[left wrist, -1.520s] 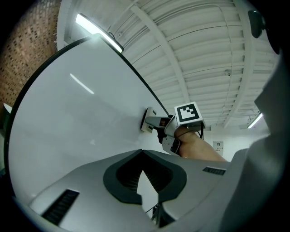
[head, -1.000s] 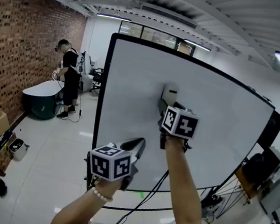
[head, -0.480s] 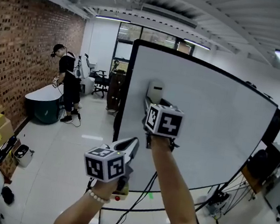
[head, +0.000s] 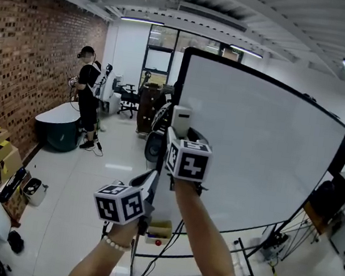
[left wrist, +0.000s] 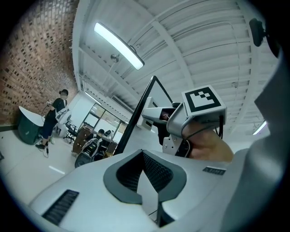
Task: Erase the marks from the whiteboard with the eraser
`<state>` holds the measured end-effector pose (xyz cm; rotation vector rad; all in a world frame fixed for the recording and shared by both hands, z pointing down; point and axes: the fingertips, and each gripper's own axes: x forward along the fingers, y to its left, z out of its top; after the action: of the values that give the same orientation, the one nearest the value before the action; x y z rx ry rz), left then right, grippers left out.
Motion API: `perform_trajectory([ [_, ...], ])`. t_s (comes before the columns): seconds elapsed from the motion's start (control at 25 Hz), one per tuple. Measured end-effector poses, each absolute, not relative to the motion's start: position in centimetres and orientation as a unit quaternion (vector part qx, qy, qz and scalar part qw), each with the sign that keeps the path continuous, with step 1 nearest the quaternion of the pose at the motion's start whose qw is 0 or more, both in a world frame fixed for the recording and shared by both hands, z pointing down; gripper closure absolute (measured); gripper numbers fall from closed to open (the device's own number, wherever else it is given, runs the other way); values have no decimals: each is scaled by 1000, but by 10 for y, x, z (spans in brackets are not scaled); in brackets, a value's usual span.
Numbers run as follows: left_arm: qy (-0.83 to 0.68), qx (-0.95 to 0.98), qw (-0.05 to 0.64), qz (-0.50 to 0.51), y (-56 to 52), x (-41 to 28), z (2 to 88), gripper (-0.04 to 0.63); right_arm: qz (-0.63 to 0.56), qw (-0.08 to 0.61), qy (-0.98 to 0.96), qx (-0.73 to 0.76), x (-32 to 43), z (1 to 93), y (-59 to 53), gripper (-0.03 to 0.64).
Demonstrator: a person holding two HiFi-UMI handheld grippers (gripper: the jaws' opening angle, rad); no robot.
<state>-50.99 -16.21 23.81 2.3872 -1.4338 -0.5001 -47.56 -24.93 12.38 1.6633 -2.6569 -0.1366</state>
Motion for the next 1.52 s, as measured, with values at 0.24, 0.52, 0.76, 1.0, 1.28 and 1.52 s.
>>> perform_trajectory([
  [0.24,-508,828,165,-171,-161,-530,253,606,-31,3,-849,527,-484,158,-253,365],
  [0.52,-498,834,165,-172,-165,-520,262,607,-22,7,-851,525,-471,198,-256,365],
  [0.76,-485,847,153,-152,-169,-482,265,606,-21,0,-845,535,-419,206,-273,365],
  [1.0,-474,857,140,-149,-174,-411,261,606,-24,7,-842,539,-341,207,-290,365],
  [1.28,-480,853,141,-145,-191,-333,262,606,-18,10,-849,528,-265,207,-312,365],
  [1.52,-489,849,138,-141,-205,-259,261,606,-24,12,-855,518,-199,204,-329,365],
])
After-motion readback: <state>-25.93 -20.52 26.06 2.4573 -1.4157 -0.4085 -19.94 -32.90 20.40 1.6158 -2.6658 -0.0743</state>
